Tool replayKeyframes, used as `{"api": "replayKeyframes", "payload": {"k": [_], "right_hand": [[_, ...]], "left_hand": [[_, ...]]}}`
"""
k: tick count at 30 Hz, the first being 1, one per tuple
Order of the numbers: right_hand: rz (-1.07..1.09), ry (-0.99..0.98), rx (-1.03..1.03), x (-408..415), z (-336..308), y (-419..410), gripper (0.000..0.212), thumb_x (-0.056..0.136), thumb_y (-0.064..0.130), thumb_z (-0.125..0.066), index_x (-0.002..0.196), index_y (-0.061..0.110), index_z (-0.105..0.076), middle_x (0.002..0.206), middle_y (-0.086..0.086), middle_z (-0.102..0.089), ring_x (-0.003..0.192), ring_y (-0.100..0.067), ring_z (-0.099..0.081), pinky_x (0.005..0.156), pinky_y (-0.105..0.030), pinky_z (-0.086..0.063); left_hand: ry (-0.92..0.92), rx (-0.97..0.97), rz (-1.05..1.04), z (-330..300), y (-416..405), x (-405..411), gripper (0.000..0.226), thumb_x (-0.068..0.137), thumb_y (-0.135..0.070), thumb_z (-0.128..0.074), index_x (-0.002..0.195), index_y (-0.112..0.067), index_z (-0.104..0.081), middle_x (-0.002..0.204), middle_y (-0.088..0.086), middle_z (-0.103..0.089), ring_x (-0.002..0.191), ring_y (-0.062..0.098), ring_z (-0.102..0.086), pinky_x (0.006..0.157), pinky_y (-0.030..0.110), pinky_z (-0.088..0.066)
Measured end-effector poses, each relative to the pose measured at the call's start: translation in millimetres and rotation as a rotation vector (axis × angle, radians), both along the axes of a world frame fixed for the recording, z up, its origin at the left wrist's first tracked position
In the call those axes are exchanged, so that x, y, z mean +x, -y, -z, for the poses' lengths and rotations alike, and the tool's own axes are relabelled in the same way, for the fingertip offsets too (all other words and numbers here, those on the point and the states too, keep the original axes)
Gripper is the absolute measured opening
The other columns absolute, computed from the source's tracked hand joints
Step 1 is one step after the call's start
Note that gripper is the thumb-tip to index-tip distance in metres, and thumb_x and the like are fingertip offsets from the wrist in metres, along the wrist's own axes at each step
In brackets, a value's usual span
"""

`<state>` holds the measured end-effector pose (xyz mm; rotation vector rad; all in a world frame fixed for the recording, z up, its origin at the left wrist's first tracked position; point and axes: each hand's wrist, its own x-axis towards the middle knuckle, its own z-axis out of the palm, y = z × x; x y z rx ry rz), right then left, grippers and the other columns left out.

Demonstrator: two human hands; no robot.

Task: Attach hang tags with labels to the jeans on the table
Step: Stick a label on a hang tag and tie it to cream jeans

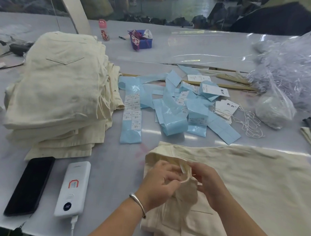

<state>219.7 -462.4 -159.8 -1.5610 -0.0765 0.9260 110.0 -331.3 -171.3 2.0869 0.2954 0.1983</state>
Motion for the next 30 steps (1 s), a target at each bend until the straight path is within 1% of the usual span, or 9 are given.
{"api": "replayKeyframes", "payload": {"k": [3,7,11,16,20,23,25,27,30], "right_hand": [[0.060,0.183,-0.058,2,-6,-7,0.015,0.082,0.003,-0.064,0.067,0.003,-0.061,0.054,-0.002,-0.053,0.049,-0.011,-0.050,0.046,-0.023,-0.043],[0.062,0.226,-0.044,6,-6,-8,0.017,0.081,-0.006,-0.053,0.066,-0.001,-0.060,0.052,-0.004,-0.055,0.046,-0.012,-0.052,0.043,-0.024,-0.045],[0.083,0.283,-0.010,5,-2,-4,0.018,0.076,-0.014,-0.056,0.077,0.004,-0.055,0.062,-0.003,-0.058,0.049,-0.014,-0.052,0.044,-0.026,-0.044],[-0.054,0.396,-0.099,9,1,-3,0.031,0.071,-0.014,-0.057,0.060,0.013,-0.068,0.060,-0.010,-0.063,0.048,-0.013,-0.054,0.046,-0.023,-0.045],[-0.055,0.367,-0.116,16,4,0,0.028,0.074,-0.016,-0.055,0.070,0.006,-0.071,0.069,-0.009,-0.067,0.050,-0.010,-0.059,0.048,-0.021,-0.047],[-0.051,0.352,-0.115,20,6,4,0.034,0.074,-0.019,-0.051,0.072,0.007,-0.073,0.069,-0.005,-0.070,0.053,-0.008,-0.061,0.050,-0.020,-0.048],[-0.063,0.381,-0.140,20,7,4,0.030,0.075,-0.012,-0.055,0.069,0.009,-0.074,0.066,-0.005,-0.070,0.053,-0.007,-0.060,0.052,-0.020,-0.049],[-0.117,0.350,-0.119,21,4,3,0.012,0.077,0.008,-0.069,0.067,0.006,-0.074,0.062,-0.006,-0.065,0.057,-0.010,-0.058,0.056,-0.023,-0.048],[-0.189,0.320,-0.084,23,0,3,0.027,0.079,0.026,-0.077,0.070,0.001,-0.073,0.067,-0.017,-0.063,0.064,-0.017,-0.054,0.062,-0.030,-0.042]], "left_hand": [[0.046,-0.044,-0.077,-1,5,4,0.028,0.087,-0.029,-0.059,0.072,-0.014,-0.077,0.099,-0.020,-0.063,0.104,-0.002,-0.048,0.091,0.011,-0.033],[-0.035,-0.183,-0.311,2,1,12,0.029,0.087,-0.026,-0.070,0.060,-0.017,-0.063,0.059,-0.013,-0.056,0.059,0.000,-0.048,0.060,0.017,-0.039],[-0.112,-0.358,-0.317,4,-5,19,0.022,0.072,-0.015,-0.084,0.079,-0.017,-0.063,0.072,-0.010,-0.066,0.065,0.001,-0.057,0.065,0.018,-0.049],[-0.207,-0.173,-0.260,6,-1,27,0.032,0.064,-0.040,-0.087,0.079,-0.020,-0.067,0.073,-0.010,-0.068,0.065,-0.001,-0.058,0.064,0.019,-0.050],[-0.290,0.072,-0.239,4,-1,33,0.032,0.068,-0.048,-0.081,0.092,-0.037,-0.062,0.096,-0.019,-0.060,0.079,-0.009,-0.053,0.062,0.002,-0.036],[-0.286,0.079,-0.241,4,0,36,0.028,0.069,-0.048,-0.080,0.082,-0.031,-0.063,0.077,-0.021,-0.057,0.069,-0.009,-0.050,0.057,0.005,-0.037],[-0.263,0.017,-0.236,5,2,36,0.026,0.071,-0.042,-0.080,0.068,-0.025,-0.061,0.062,-0.018,-0.059,0.060,-0.004,-0.052,0.055,0.009,-0.040],[-0.212,-0.050,-0.229,5,2,37,0.024,0.073,-0.035,-0.079,0.061,-0.027,-0.061,0.057,-0.020,-0.059,0.057,-0.005,-0.051,0.055,0.010,-0.040],[-0.166,-0.137,-0.211,0,1,41,0.025,0.078,-0.026,-0.076,0.057,-0.027,-0.062,0.053,-0.019,-0.057,0.054,-0.004,-0.047,0.057,0.016,-0.041]]}}
